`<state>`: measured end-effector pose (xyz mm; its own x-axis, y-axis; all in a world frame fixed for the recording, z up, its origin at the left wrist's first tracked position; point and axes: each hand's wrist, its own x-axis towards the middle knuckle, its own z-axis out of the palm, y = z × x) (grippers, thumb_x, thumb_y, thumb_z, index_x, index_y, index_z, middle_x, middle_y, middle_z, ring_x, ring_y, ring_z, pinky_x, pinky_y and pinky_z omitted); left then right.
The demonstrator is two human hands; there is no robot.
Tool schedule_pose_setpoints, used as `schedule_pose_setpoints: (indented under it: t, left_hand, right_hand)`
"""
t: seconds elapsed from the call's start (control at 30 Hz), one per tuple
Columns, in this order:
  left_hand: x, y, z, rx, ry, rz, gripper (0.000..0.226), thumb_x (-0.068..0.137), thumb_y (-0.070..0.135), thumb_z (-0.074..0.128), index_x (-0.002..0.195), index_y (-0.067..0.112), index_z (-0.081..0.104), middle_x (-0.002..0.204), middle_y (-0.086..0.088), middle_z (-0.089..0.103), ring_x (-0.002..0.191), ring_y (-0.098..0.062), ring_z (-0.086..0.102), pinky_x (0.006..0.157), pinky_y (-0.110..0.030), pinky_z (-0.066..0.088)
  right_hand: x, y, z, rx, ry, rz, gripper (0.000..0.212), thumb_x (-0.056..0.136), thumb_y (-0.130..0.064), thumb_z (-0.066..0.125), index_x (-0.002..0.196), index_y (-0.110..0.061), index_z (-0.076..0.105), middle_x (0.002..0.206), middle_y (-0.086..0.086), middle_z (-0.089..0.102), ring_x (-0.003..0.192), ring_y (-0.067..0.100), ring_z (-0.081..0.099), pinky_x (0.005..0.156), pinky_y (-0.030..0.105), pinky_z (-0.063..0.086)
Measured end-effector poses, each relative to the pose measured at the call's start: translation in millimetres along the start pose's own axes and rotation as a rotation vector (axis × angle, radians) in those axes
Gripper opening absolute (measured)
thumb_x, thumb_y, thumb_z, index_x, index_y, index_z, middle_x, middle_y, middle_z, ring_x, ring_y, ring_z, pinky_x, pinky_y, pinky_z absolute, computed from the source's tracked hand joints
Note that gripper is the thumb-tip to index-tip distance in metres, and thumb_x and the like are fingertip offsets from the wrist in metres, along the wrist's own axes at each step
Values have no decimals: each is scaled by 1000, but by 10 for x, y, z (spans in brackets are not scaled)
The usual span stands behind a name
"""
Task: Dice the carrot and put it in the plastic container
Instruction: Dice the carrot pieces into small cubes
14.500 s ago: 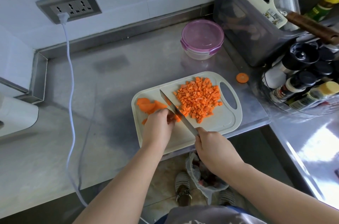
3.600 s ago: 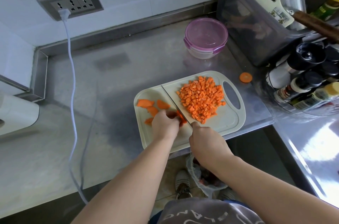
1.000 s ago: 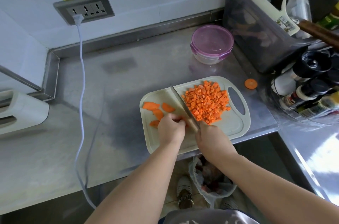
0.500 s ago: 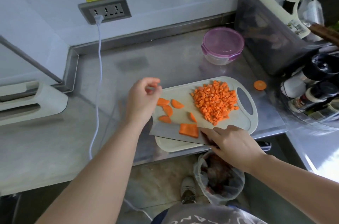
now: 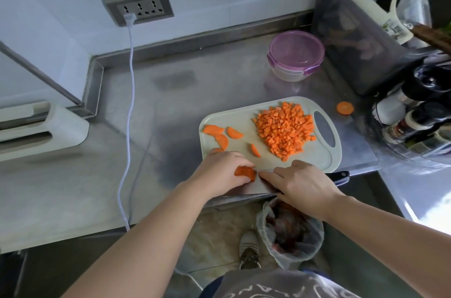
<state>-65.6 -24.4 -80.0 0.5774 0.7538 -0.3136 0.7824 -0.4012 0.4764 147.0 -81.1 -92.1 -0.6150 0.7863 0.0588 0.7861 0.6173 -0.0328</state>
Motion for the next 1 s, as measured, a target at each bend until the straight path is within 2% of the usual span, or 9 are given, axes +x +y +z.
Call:
schedule_pose_setpoints:
  t: [0.13,0.4,0.53,0.63,0.73,0.8,0.9,0.93,1.0]
  left_hand:
    - [45,-12,42,-25,1,-36,39,87,39,65,125,30,62,129,13,58,117,-10,53,98,-33,42]
    - [76,-2,58,50,26,-39,41,89,33,63,130,30,56,127,13,54,113,-11,53,96,-29,41]
    - [75,22,52,47,37,-58,40,89,31,63,129,29,56,125,12,55,110,-11,54,96,-31,43]
    - [75,47,41,-51,52,-90,38,90,24,62,128,26,57,120,9,59,104,-9,57,93,-28,46]
    - [79,51,-15,-266,108,-162,33,94,15,57,126,20,59,114,5,64,101,-7,59,87,-22,47]
    - [119,32,-71,-270,174,-176,31,94,9,54,123,17,61,115,3,64,104,-9,60,86,-19,44]
    - [248,63,-148,-71,228,-127,34,93,7,53,124,18,61,124,3,56,112,-15,56,91,-23,42]
    - [301,91,-160,7,214,-93,36,92,9,54,126,20,59,127,3,53,115,-17,53,94,-27,42]
    - [411,157,-163,181,115,-25,43,91,12,57,131,25,54,131,2,47,120,-21,46,96,-34,41]
  right_hand:
    - [-44,37,18,-22,-9,-14,43,57,-25,86,97,-22,69,58,-7,56,39,19,44,41,26,40]
    - [-257,157,-63,43,-23,-33,45,58,-28,87,99,-22,69,62,-8,59,40,17,45,45,23,41]
    - [-465,339,-131,81,-11,-2,56,52,-21,89,105,-22,69,67,-7,63,45,19,50,44,25,47]
    - [-646,477,-167,91,2,45,68,52,-17,88,113,-25,59,71,-6,65,51,22,56,45,29,51]
    - [-756,537,-238,115,16,130,76,50,-13,89,115,-26,52,69,-7,65,48,20,55,41,28,47]
    - [-783,531,-254,176,41,224,73,52,-9,89,114,-27,56,72,-8,67,49,19,58,41,27,47]
    - [-714,443,-275,368,72,468,45,74,-6,78,114,-24,67,74,-11,68,56,14,62,45,20,47]
    - [-666,408,-281,438,75,562,37,83,-8,70,117,-22,67,70,-11,64,55,12,59,47,15,42]
    - [-556,360,-277,558,100,692,31,92,-12,60,122,-17,64,64,-1,61,52,10,52,47,16,39]
